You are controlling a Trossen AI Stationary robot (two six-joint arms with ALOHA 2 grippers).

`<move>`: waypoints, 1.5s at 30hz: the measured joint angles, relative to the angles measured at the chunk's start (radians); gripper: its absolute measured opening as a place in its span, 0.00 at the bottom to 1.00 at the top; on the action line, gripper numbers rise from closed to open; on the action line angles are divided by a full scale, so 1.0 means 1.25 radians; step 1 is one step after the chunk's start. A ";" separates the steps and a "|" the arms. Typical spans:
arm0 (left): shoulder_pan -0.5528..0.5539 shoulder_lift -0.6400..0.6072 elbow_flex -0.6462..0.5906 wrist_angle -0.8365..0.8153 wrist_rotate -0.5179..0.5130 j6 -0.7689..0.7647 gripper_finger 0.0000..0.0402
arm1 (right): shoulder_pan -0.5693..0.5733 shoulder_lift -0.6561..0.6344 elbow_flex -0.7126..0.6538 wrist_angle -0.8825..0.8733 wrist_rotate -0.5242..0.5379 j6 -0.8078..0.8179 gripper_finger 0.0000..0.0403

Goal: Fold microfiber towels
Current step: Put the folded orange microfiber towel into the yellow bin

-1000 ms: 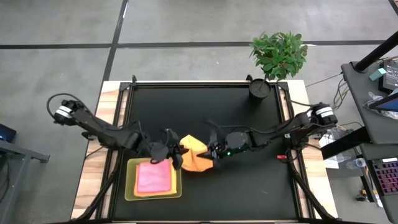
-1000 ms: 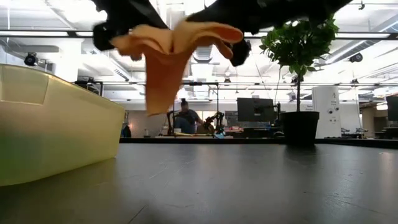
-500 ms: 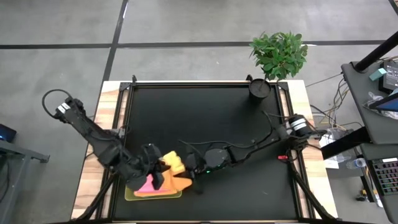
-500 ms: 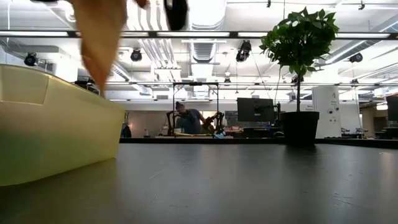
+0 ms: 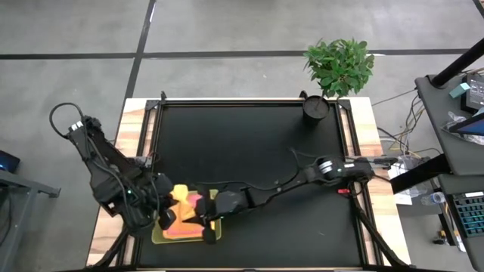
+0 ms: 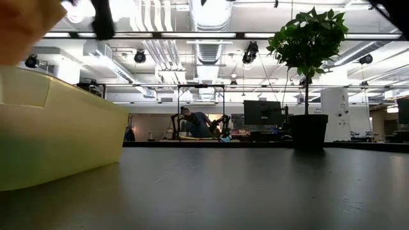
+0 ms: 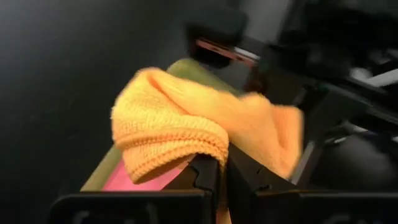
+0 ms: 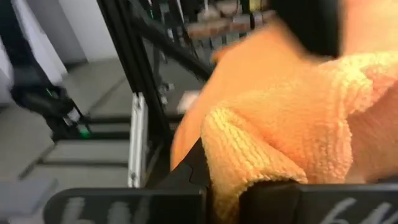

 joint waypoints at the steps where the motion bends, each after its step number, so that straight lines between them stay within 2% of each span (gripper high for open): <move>1: -0.007 0.000 0.000 -0.034 0.012 -0.019 0.00 | 0.000 0.028 0.039 -0.017 0.000 -0.002 0.03; 4: -0.024 0.000 -0.010 -0.096 0.040 -0.075 0.00 | -0.002 0.094 0.146 -0.112 0.000 -0.016 0.03; 9: -0.048 0.027 -0.041 -0.083 0.042 -0.097 0.00 | -0.007 0.144 0.267 -0.268 0.012 -0.030 0.03; 15: -0.048 0.080 -0.087 -0.068 0.101 -0.153 0.00 | -0.008 0.139 0.276 -0.380 0.051 -0.027 0.03; 22: -0.048 0.136 -0.116 -0.067 0.105 -0.200 0.00 | -0.001 0.130 0.275 -0.495 0.060 0.007 0.03; 28: -0.047 0.162 -0.125 -0.069 0.104 -0.221 0.01 | 0.013 0.122 0.275 -0.557 0.154 0.000 0.03; 32: -0.047 0.164 -0.136 -0.070 0.085 -0.223 0.08 | 0.016 0.115 0.275 -0.576 0.174 0.006 0.03; 39: -0.045 0.159 -0.151 -0.071 0.085 -0.241 0.26 | 0.016 0.113 0.275 -0.622 0.174 0.034 0.05; 45: -0.045 0.158 -0.173 -0.073 0.151 -0.261 0.41 | 0.014 0.108 0.274 -0.657 0.174 0.053 0.21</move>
